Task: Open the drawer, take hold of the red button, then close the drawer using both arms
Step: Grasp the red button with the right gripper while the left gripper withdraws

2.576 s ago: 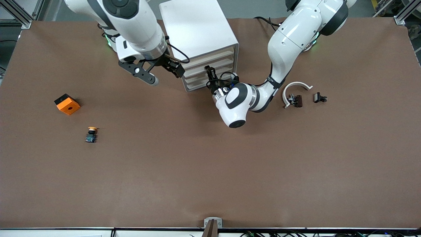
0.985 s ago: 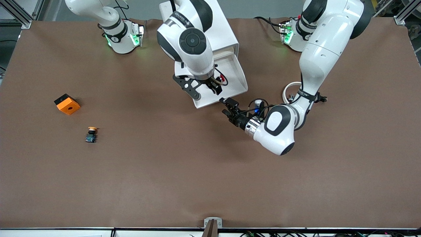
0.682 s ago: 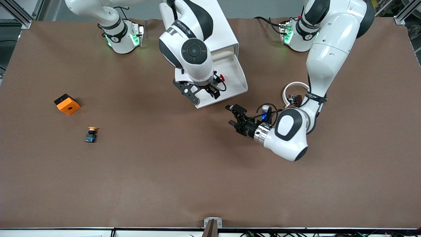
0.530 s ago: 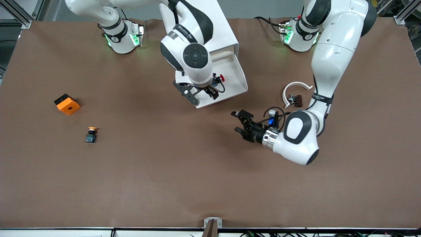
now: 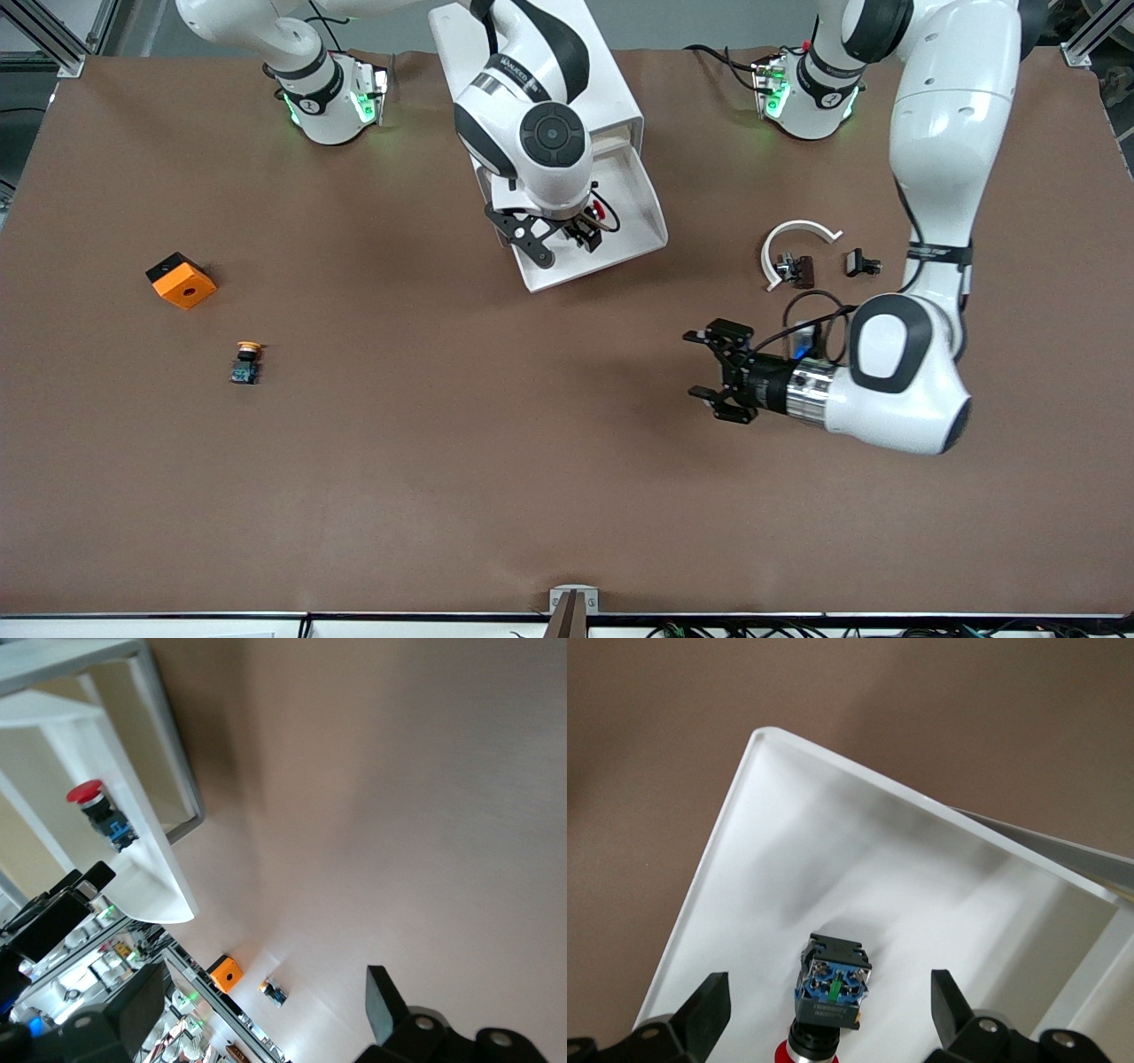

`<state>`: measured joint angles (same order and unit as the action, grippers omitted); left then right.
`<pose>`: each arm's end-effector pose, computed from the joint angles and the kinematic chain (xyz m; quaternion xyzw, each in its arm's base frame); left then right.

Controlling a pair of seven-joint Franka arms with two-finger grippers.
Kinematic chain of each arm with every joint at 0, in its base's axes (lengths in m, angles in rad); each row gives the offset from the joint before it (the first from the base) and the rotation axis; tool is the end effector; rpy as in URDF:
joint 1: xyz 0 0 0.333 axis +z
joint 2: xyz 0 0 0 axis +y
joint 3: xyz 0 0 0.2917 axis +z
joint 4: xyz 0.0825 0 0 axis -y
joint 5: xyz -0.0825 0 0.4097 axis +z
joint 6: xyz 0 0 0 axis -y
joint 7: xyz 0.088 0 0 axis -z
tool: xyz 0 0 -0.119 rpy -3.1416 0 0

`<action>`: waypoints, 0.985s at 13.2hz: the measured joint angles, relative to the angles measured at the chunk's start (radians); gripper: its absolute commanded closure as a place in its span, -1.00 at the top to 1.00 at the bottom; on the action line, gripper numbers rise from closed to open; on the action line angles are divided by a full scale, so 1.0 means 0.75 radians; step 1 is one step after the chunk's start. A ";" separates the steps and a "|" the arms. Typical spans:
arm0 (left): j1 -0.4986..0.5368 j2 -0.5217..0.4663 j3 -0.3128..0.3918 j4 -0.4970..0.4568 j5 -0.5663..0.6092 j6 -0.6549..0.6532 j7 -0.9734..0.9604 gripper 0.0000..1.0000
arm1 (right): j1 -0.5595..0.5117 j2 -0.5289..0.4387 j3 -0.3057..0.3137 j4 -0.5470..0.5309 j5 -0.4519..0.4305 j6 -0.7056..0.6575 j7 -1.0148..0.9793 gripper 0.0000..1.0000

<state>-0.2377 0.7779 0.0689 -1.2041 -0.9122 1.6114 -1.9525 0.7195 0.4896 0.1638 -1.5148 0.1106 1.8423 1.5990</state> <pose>0.6992 -0.2243 0.2895 0.4884 0.7542 -0.4358 0.0531 0.4363 0.5274 0.3278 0.9207 -0.3714 -0.1111 0.0443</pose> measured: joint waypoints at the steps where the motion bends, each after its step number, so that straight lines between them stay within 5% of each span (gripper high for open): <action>1: 0.002 -0.017 0.026 0.000 0.000 -0.001 0.048 1.00 | 0.001 0.004 0.000 -0.001 0.000 0.001 0.000 1.00; 6: 0.002 -0.038 0.082 0.001 0.152 -0.002 0.175 1.00 | 0.021 0.063 0.000 -0.004 0.000 0.021 0.000 1.00; 7: 0.001 -0.050 0.082 0.003 0.183 -0.001 0.195 1.00 | 0.023 0.071 0.000 -0.003 0.000 0.030 0.000 0.88; 9: 0.002 -0.092 0.096 0.007 0.207 0.004 0.236 1.00 | 0.026 0.075 0.001 -0.003 0.000 0.042 0.000 0.25; 13: 0.006 -0.163 0.187 0.008 0.214 0.004 0.532 1.00 | 0.027 0.075 0.001 -0.002 0.000 0.044 0.000 -0.53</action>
<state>-0.2328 0.6557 0.2095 -1.1977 -0.7515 1.6143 -1.5536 0.7396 0.5462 0.1647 -1.5163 0.1107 1.8753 1.5991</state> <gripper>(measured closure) 0.000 0.432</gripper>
